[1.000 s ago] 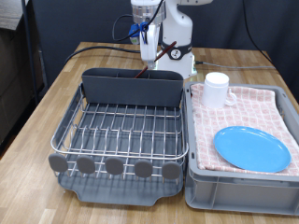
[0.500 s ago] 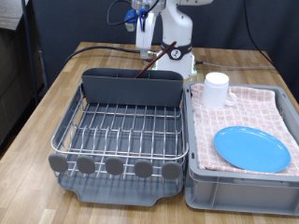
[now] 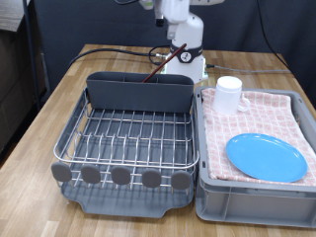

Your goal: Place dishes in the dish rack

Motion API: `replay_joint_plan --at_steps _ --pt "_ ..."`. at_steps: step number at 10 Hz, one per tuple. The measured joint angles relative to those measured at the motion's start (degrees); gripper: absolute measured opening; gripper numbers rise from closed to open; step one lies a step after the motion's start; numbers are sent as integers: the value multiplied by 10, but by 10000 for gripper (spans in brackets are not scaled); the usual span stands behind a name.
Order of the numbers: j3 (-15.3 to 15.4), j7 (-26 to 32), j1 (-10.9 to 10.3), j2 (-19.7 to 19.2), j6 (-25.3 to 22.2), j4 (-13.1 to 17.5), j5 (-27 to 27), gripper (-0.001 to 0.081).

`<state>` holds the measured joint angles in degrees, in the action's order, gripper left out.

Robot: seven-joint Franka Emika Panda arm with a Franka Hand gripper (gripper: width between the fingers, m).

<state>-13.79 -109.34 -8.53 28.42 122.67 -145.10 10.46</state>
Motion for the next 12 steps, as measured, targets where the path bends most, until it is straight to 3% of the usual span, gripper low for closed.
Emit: replay_joint_plan --at_steps 1,3,4,7,12 --pt "-10 55 -17 -5 0 7 -4 802" --pt "-7 39 -17 -9 16 8 -3 802" --pt "-7 64 -31 -20 21 18 -13 802" --pt "-2 101 -72 -83 22 68 -35 802" --pt "31 93 -110 -177 45 137 -62 802"
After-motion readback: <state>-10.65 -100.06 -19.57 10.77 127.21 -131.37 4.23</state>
